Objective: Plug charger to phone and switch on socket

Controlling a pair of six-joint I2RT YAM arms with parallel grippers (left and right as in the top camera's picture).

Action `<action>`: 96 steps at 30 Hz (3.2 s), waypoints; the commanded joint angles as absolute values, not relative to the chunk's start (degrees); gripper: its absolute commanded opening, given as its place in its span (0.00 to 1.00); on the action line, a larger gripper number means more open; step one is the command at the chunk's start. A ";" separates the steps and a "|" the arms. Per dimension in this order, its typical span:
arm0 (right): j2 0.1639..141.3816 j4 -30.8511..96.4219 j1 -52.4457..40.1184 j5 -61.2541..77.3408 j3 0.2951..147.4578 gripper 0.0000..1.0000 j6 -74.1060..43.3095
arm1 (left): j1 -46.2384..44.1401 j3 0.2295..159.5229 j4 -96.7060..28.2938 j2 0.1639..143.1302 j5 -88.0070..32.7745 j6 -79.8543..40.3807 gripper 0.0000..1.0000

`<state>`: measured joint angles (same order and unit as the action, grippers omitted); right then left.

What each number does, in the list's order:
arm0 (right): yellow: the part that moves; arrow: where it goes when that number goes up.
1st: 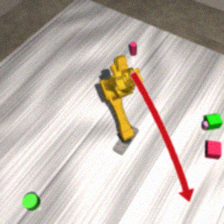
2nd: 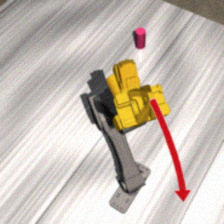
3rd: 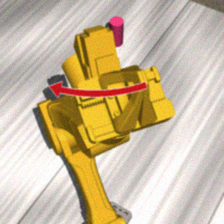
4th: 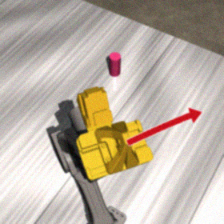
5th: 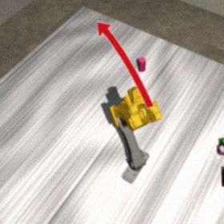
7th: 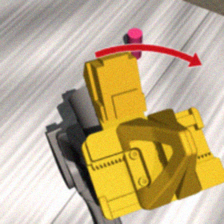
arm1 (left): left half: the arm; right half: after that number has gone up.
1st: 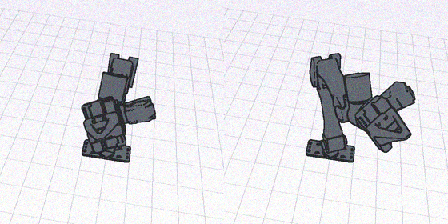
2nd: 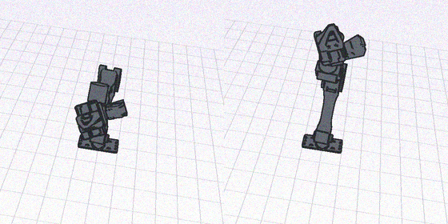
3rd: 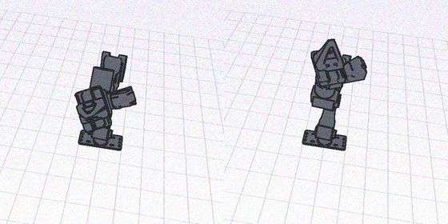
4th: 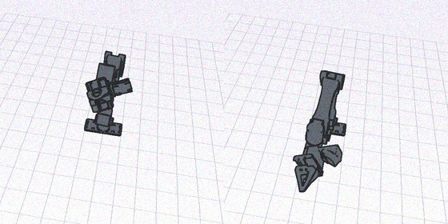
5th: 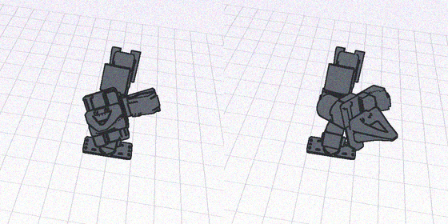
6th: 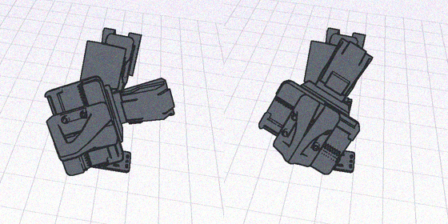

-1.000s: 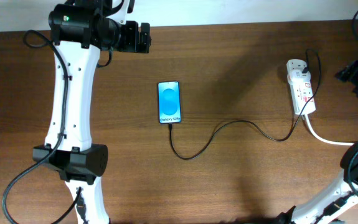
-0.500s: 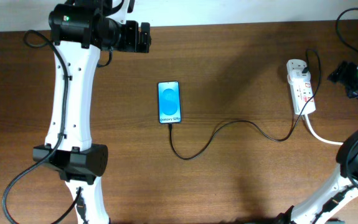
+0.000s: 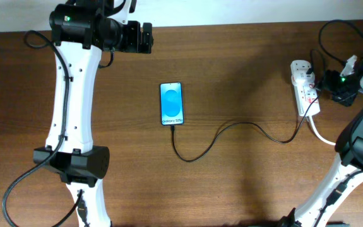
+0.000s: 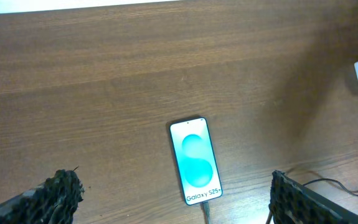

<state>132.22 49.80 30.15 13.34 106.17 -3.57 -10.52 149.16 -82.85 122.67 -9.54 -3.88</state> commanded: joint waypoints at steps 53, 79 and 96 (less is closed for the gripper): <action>132.60 63.20 35.18 8.05 117.73 0.79 -13.87 | -10.33 150.06 -81.32 121.34 -8.95 -3.36 0.99; 86.37 97.34 15.70 22.33 156.03 0.98 7.35 | -10.33 150.06 -81.93 121.34 -8.97 -3.36 0.99; 23.33 8.23 -0.23 9.80 30.55 0.99 0.54 | -10.33 150.06 -81.95 121.34 -8.97 -3.36 0.99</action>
<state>28.82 14.68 1.72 12.86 40.82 3.62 -10.52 149.21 -82.00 122.67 -9.34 -3.86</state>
